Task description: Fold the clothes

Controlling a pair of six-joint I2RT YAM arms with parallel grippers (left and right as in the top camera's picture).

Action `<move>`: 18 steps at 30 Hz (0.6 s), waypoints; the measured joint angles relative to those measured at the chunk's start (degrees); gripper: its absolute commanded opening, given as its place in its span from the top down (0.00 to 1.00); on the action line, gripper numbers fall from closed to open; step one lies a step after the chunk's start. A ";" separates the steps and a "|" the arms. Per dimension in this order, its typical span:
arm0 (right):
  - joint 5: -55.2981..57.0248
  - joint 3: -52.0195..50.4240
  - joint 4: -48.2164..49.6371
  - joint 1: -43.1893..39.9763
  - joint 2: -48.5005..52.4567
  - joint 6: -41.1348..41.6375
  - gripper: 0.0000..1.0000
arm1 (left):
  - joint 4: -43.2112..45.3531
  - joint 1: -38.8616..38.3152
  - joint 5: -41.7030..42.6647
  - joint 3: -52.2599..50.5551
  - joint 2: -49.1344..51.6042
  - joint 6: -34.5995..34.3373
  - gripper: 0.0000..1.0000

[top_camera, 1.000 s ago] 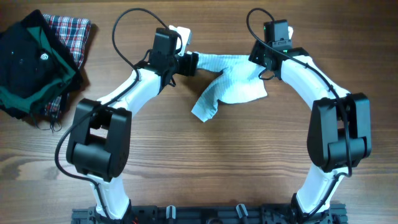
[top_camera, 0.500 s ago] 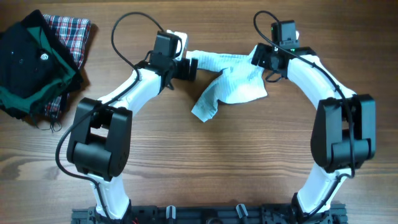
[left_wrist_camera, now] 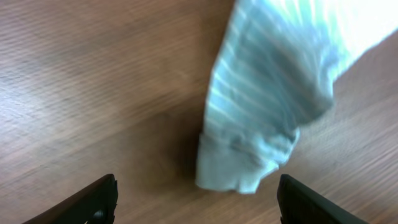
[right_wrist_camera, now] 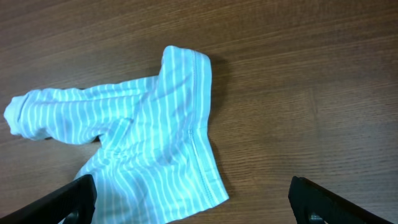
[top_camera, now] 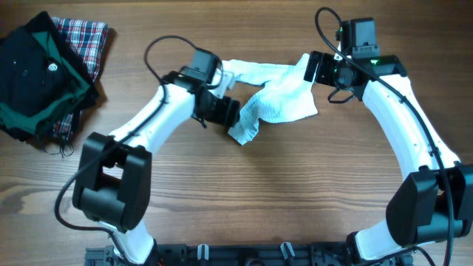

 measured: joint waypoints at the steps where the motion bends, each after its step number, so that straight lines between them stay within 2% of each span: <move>1: -0.26 0.00 -0.02 0.00 0.00 0.00 0.00 | -0.76 -1.05 -1.11 0.00 0.00 0.61 0.19; 3: -0.94 0.00 -0.04 0.00 0.00 -0.17 0.01 | -2.34 -2.78 -3.76 0.00 0.00 1.42 0.22; 5: -1.57 0.00 -0.02 0.00 0.00 -0.26 0.01 | -3.41 -4.15 -6.32 0.00 0.00 2.05 0.30; 12: -3.13 0.00 -0.02 0.00 0.00 -0.46 0.01 | 0.02 -4.09 -9.27 -0.61 0.00 2.56 0.32; 18: -3.54 0.00 -0.07 0.00 0.00 -1.07 0.01 | 3.04 -3.69 -4.37 -2.40 0.02 2.54 0.29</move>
